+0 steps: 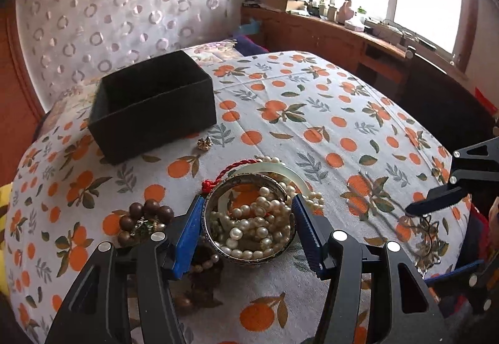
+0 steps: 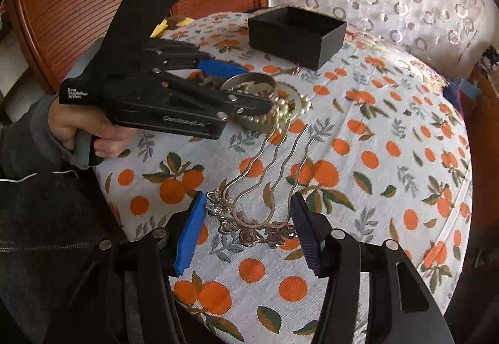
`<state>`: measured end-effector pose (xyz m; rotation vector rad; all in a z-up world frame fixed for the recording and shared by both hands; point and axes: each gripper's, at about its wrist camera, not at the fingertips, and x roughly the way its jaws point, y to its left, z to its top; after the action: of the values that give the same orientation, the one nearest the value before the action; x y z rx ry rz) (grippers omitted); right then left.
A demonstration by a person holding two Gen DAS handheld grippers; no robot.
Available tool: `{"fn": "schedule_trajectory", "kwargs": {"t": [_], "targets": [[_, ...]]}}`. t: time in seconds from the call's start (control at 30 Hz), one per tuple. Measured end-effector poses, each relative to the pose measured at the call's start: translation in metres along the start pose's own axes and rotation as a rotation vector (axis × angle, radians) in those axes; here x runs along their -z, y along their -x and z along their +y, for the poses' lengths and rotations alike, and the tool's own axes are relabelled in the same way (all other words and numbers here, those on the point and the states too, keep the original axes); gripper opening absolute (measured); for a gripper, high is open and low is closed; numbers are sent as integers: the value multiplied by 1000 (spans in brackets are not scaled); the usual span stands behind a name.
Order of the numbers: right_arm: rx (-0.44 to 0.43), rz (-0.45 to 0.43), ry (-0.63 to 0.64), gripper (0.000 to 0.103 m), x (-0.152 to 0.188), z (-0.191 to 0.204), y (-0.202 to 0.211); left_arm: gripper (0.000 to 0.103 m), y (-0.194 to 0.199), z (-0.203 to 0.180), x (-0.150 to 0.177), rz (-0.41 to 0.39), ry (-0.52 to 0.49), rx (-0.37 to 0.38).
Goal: Organize jewelry
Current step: 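Lift the silver hairpin with the right tool out of the tangled pile, then carry the hairpin with the right tool into the black box and release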
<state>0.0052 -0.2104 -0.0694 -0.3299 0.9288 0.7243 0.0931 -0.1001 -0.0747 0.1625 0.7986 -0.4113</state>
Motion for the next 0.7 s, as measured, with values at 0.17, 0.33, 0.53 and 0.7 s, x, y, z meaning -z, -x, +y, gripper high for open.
{"fn": "schedule_trajectory", "kwargs": {"t": [0.17, 0.33, 0.53, 0.7], "targets": [[38, -37, -6, 58, -9, -5, 5, 55, 18, 4, -2, -35, 2, -8], [51, -81, -14, 58, -25, -11, 2, 55, 31, 15, -8, -64, 13, -27], [65, -134, -24, 58, -52, -23, -10, 55, 35, 40, -20, -90, 43, -58], [85, -176, -31, 58, -79, -41, -18, 55, 31, 66, -41, -106, 68, -82]]}}
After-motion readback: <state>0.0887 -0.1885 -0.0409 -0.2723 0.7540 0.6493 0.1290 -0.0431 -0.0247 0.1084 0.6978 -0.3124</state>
